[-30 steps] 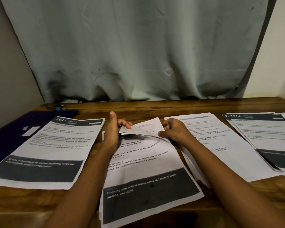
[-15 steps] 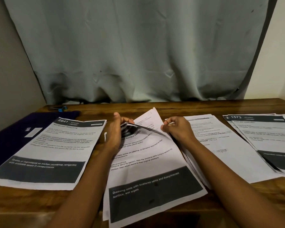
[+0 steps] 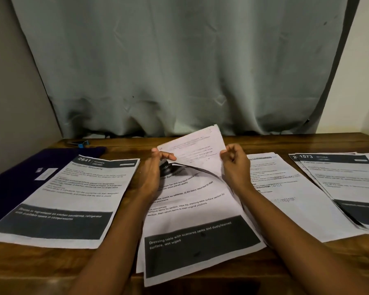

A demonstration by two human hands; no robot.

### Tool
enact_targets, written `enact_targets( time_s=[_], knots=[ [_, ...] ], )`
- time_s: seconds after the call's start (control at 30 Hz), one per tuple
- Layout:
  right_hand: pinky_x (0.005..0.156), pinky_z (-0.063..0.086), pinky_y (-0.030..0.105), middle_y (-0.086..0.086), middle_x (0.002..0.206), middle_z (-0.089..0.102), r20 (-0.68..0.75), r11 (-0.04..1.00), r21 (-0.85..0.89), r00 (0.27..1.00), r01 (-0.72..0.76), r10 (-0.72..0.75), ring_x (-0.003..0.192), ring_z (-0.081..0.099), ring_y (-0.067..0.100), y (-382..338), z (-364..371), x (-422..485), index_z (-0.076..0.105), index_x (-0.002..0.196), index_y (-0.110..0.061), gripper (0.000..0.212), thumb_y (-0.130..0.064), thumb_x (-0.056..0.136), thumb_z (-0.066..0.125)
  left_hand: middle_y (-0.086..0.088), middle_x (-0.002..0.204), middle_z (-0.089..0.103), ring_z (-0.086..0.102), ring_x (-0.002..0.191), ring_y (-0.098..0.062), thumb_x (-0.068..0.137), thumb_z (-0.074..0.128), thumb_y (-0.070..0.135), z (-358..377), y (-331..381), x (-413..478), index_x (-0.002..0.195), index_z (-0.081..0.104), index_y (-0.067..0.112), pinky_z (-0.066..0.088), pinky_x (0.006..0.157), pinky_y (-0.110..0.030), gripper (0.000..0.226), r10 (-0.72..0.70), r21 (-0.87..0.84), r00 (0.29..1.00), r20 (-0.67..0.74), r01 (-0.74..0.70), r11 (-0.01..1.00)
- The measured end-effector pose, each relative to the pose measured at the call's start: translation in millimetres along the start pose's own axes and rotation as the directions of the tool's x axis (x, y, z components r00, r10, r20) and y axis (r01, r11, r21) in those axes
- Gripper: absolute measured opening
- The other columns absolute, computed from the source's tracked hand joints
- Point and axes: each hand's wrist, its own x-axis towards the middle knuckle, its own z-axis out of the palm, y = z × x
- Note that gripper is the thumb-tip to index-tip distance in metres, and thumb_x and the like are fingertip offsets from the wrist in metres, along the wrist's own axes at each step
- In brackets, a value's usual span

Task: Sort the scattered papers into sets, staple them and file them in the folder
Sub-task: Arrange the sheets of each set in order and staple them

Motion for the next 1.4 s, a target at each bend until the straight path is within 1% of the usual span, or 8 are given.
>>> enact_targets(
  time_s=[0.17,0.3,0.63,0.8,0.93,1.13,1.23,1.4],
  knots=[
    [0.058,0.040,0.002,-0.011,0.077,0.053,-0.179,0.996,-0.002,0.980,0.086,-0.085,0.070,0.051,0.001,-6,-12,6,0.050,0.096,-0.011,0.003,-0.013,0.097,0.052,-0.007,0.102,0.072,0.067,0.100,-0.027,0.078,0.039,0.081,0,3,-4,0.091,0.071,0.020,0.050,0.090,-0.041,0.069,-0.038,-0.018,0.999,0.021,0.038,0.999],
    [0.058,0.043,0.005,-0.011,0.083,0.054,-0.367,0.995,0.063,0.929,0.072,-0.044,0.073,0.055,0.000,-8,-28,18,0.044,0.101,-0.013,0.007,-0.019,0.100,0.048,0.009,0.098,0.063,0.059,0.092,-0.005,0.100,0.027,0.049,0,10,-10,0.112,0.062,0.026,0.042,0.069,-0.006,0.044,0.001,0.205,0.999,0.054,-0.012,0.979],
    [0.062,0.043,0.004,0.011,0.109,0.054,-0.692,0.961,0.219,0.721,0.170,0.030,0.088,0.056,0.008,-12,-68,42,0.035,0.103,-0.010,0.003,-0.011,0.102,0.038,0.003,0.145,0.042,0.042,0.130,-0.021,0.083,0.050,0.068,-2,-10,-2,0.140,0.032,0.044,0.041,0.104,-0.047,0.065,-0.036,0.435,0.973,0.230,-0.070,0.898],
    [0.070,0.044,0.010,0.007,0.105,0.054,-0.802,0.937,0.260,0.593,0.232,0.075,0.082,0.054,-0.002,-5,-84,52,0.036,0.103,-0.011,0.003,-0.013,0.101,0.035,-0.001,0.159,0.021,0.017,0.146,-0.026,0.087,0.047,0.066,-5,-19,3,0.153,0.007,0.031,-0.008,0.117,-0.055,0.085,-0.130,0.776,0.954,0.271,-0.137,0.615],
    [0.072,0.042,0.011,0.001,0.092,0.049,-0.847,0.932,0.282,0.515,0.228,0.130,0.072,0.047,-0.002,0,-96,61,0.035,0.102,-0.010,0.003,-0.011,0.100,0.036,-0.004,0.159,0.022,0.017,0.147,-0.026,0.085,0.046,0.069,-11,-25,8,0.153,-0.002,0.028,-0.015,0.114,-0.053,0.093,-0.217,0.870,0.936,0.276,-0.148,0.471],
    [0.069,0.043,0.010,-0.009,0.087,0.045,-0.817,0.903,0.400,0.509,0.159,0.272,0.071,0.046,0.001,8,-106,70,0.036,0.099,-0.010,0.003,-0.008,0.100,0.038,-0.005,0.153,0.032,0.025,0.143,-0.026,0.080,0.064,0.060,-10,-23,9,0.149,0.020,0.027,-0.011,0.117,-0.051,0.088,-0.154,0.804,0.963,0.222,-0.091,0.588],
    [0.068,0.043,0.013,-0.004,0.091,0.046,-0.749,0.854,0.507,0.547,0.112,0.373,0.073,0.045,0.002,13,-108,73,0.037,0.097,-0.010,0.003,-0.011,0.098,0.039,-0.002,0.134,0.046,0.042,0.129,-0.026,0.080,0.061,0.061,-11,-22,8,0.128,0.046,0.029,0.013,0.116,-0.056,0.060,-0.082,0.686,0.981,0.178,-0.064,0.725],
    [0.070,0.047,0.018,0.003,0.104,0.052,-0.659,0.790,0.609,0.599,0.071,0.454,0.080,0.054,0.007,16,-112,72,0.043,0.097,-0.016,0.003,-0.017,0.097,0.040,-0.003,0.106,0.060,0.058,0.102,-0.022,0.097,0.045,0.045,-11,-14,5,0.088,0.064,0.026,0.044,0.088,-0.034,0.028,0.002,0.457,1.000,0.023,-0.012,0.889]
  ],
)
